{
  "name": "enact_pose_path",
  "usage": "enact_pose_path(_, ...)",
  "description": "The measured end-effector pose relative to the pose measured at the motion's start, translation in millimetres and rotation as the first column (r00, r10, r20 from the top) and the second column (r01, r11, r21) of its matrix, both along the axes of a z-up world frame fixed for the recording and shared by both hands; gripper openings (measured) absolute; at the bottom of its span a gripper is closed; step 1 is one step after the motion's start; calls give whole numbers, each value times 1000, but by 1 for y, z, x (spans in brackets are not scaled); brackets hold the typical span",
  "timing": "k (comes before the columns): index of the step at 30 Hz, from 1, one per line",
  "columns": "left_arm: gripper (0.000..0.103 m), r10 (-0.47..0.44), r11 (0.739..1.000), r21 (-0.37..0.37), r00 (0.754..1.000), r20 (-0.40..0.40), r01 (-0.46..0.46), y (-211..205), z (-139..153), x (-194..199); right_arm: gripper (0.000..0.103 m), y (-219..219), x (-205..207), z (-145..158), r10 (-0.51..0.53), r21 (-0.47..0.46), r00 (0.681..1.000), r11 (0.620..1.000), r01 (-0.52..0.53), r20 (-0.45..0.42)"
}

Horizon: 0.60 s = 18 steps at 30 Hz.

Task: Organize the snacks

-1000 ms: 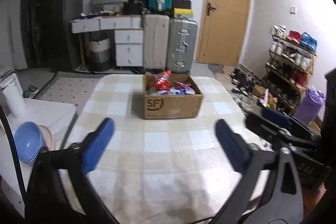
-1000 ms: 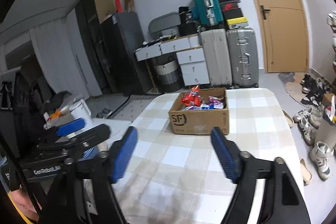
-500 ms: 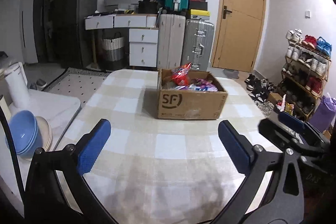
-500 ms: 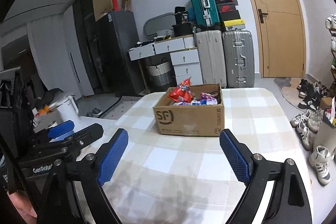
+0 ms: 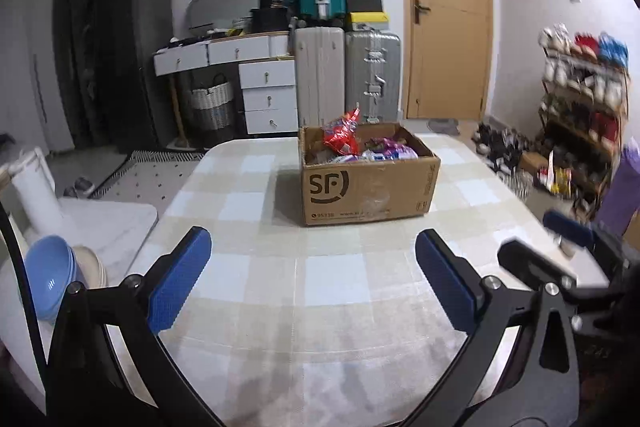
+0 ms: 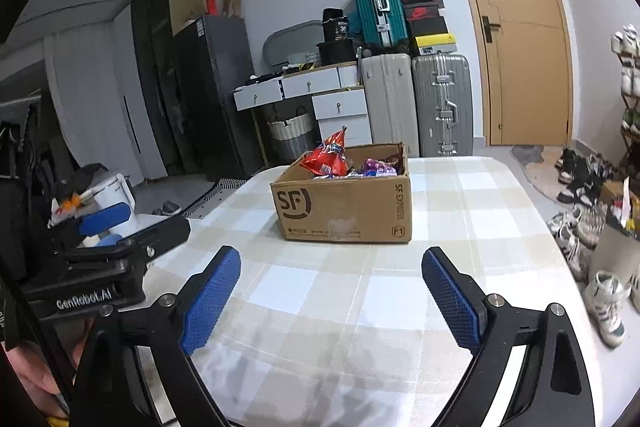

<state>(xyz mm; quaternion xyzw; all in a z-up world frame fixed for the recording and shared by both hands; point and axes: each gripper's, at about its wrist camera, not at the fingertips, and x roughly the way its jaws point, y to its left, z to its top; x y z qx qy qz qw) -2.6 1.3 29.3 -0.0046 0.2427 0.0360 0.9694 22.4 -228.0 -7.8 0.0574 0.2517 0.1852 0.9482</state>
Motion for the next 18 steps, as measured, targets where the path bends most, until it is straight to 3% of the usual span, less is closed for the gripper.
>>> enact_pose_path(7,102,56,998,-16,997,49,-55,11,5,-14,95,4,-12,4,8,-5,999,1000,-8,35)
enact_pose_path(18,102,57,988,-143,997,-48,-63,29,-13,-2,95,6,-16,2,12,5,1000,1000,-12,28)
